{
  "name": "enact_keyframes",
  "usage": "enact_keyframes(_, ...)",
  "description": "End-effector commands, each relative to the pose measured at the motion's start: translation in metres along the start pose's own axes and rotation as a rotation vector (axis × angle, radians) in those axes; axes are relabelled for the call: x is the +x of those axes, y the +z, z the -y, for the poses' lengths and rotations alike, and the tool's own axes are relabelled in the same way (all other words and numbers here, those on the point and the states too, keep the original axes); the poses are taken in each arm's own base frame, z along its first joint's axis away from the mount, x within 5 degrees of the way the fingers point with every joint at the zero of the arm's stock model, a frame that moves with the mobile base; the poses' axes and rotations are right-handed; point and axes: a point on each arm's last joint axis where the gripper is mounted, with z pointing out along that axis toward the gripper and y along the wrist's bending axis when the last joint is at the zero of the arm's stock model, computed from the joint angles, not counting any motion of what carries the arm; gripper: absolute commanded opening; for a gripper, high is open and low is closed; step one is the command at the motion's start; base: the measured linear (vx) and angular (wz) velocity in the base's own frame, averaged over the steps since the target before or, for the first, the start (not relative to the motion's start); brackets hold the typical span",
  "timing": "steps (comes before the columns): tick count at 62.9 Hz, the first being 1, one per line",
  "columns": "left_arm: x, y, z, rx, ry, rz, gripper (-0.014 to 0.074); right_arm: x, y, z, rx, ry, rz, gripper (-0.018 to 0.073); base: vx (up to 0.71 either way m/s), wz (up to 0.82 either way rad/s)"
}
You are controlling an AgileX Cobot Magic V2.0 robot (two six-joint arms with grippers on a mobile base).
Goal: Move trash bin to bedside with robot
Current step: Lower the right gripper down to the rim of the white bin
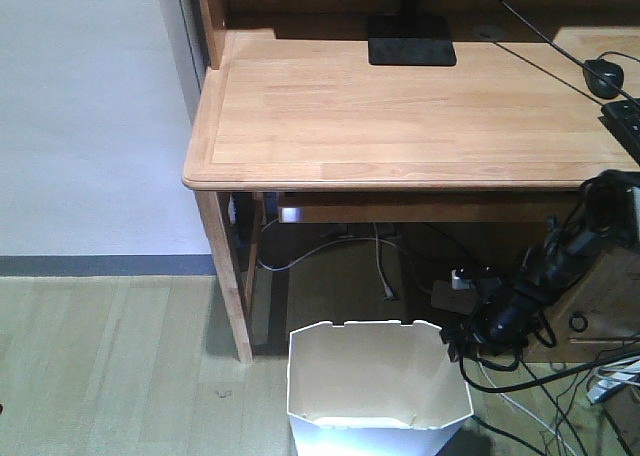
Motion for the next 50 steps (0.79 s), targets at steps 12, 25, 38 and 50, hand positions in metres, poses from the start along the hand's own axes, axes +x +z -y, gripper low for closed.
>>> enact_keyframes(12,-0.001,0.001,0.000,0.004,-0.010,0.064,-0.0006,-0.009,0.019,-0.001,-0.007,-0.008,0.003,0.0558,0.00,0.00)
enact_keyframes(25,-0.001,0.001,0.000,0.004,-0.010,0.064,-0.0006,-0.014,0.039,0.002,-0.021,0.000,-0.011,0.0477,0.00,0.00)
enact_keyframes(38,-0.001,0.001,0.000,0.004,-0.010,0.064,-0.0006,-0.021,0.055,0.008,-0.063,0.009,-0.039,0.0315,0.00,0.00)
enact_keyframes(50,-0.001,0.001,0.000,0.004,-0.010,0.064,-0.0006,-0.025,0.072,0.011,-0.132,0.021,-0.108,0.0173,0.00,0.00)
